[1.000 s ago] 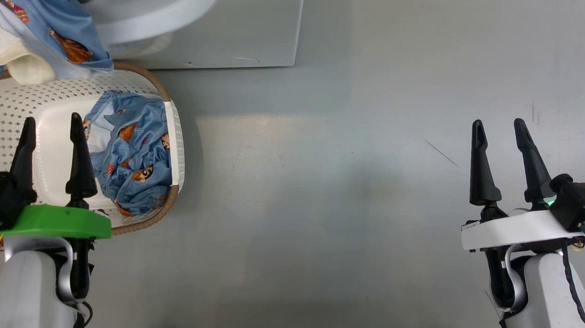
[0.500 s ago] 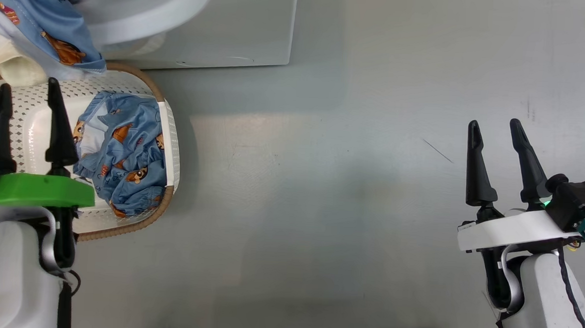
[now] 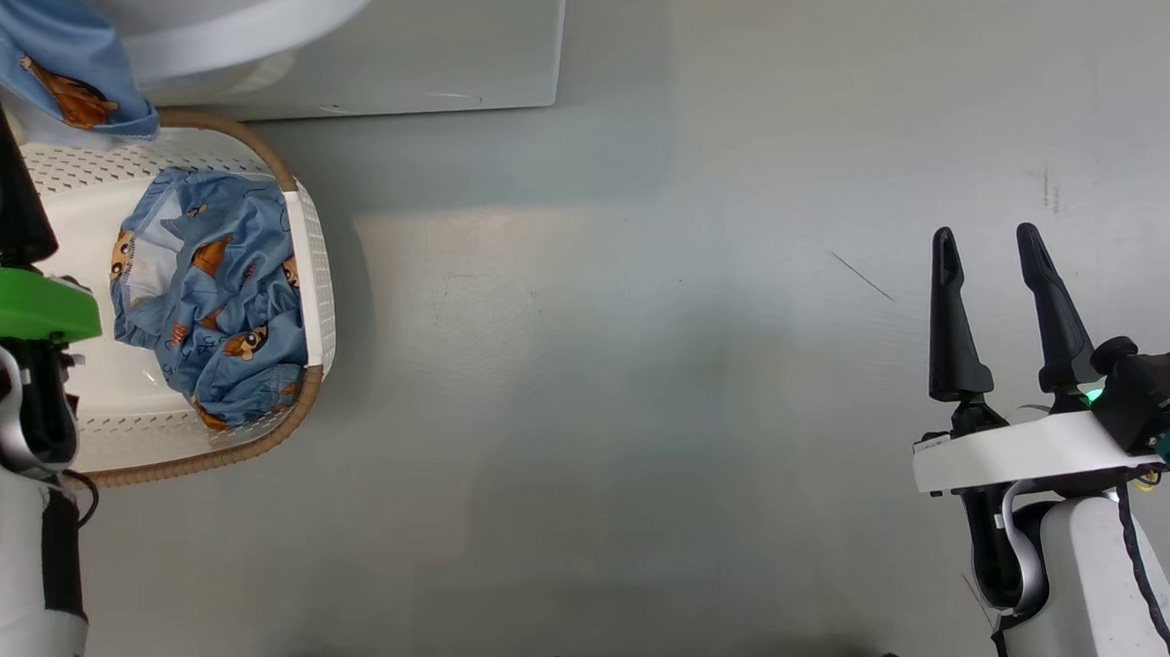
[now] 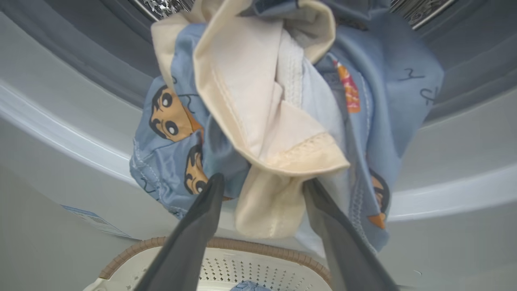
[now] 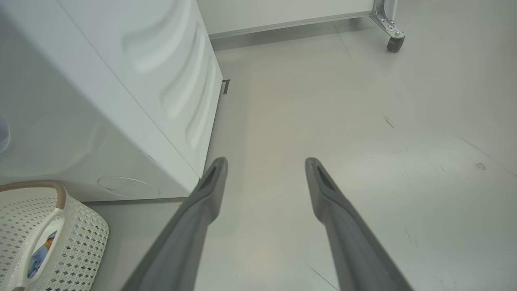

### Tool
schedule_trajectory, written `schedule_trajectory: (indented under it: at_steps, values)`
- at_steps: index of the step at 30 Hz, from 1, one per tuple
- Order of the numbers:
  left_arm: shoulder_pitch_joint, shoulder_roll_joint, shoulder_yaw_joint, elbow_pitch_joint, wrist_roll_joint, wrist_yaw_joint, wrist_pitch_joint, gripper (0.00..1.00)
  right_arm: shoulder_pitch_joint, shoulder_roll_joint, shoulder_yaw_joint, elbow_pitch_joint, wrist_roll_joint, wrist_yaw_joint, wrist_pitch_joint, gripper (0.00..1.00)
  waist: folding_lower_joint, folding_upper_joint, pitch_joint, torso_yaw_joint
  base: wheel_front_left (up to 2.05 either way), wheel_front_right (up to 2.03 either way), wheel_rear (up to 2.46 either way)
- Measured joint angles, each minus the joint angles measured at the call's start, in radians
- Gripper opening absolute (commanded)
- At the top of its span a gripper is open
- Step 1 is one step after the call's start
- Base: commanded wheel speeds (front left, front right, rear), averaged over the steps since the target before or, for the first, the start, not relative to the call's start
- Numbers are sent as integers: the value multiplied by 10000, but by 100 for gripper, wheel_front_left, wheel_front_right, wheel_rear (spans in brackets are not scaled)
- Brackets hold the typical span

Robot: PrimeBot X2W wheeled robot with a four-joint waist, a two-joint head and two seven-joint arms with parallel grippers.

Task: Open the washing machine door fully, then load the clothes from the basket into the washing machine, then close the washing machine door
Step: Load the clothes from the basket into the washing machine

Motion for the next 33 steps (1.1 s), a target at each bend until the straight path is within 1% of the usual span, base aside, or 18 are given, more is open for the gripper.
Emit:
schedule_trajectory:
  at_steps: [2, 7, 12, 13, 14, 15, 16, 17, 21, 26, 28, 31, 33]
  values:
    - [-226, -6, 123, 109, -309, 0, 6, 100, -12, -2, -2, -31, 0, -2, 0, 100, 0, 0, 72, -35, 0, 0, 0]
    - [-650, 23, 330, 520, -546, 0, 130, 100, -12, 2, -12, -35, 4, 0, 0, 100, 0, 0, 257, -111, 0, 0, 0]
    - [-1191, -12, 499, 1049, -1256, 0, 311, 100, -47, 13, -21, -42, 4, 0, 0, 100, 0, 0, 405, -159, 0, 0, 0]
    - [-1354, 65, 395, 1091, -1298, -15, 313, 100, -65, 13, -23, -42, 4, 0, 0, 100, 0, 0, 426, -171, 0, 0, 0]
    - [-1462, 54, 384, 1118, -1532, -17, 351, 94, -75, 17, -23, -40, 4, 0, -2, 100, 0, 0, 433, -176, 0, 0, 0]
    - [-1569, 38, 357, 1185, -1693, -17, 401, 53, -86, 19, -29, -42, 4, 0, -2, 100, 0, 0, 439, -180, 0, 0, 0]
    - [-1617, 44, 293, 1225, -1691, -17, 399, 19, -89, 17, -44, -38, 4, 0, 0, 100, 0, 0, 441, -180, 0, 0, 0]
    - [-1652, 44, 280, 1281, -1716, -17, 399, 0, -96, 17, -54, -38, 4, 0, -2, 100, 0, 0, 440, -180, 0, 0, 0]
    - [-1663, 251, 59, 1448, -1682, -19, 389, 0, -133, 19, -94, -31, 4, 0, 0, 100, 0, 0, 414, -165, 0, 0, 0]
    - [-1611, 219, -301, 1636, -1710, -27, 171, 0, -191, 21, -290, -21, 2, 0, 0, 100, 0, 0, 300, -74, 0, 0, 0]
    - [-1609, 199, -485, 1572, -1810, -27, 159, 0, -191, 21, -357, -19, 4, -2, 0, 100, 0, 0, 246, -14, 0, 0, 0]
    - [-1578, 125, -788, 1225, -2167, -27, 75, 0, -190, 19, -399, -12, 2, -2, 0, 100, 0, 0, 166, 95, 0, 0, 0]
    - [-1559, 150, -1009, 926, -2197, -27, 71, 0, -187, 21, -403, 4, 2, 0, 0, 100, 0, 0, 110, 169, 0, 0, 0]
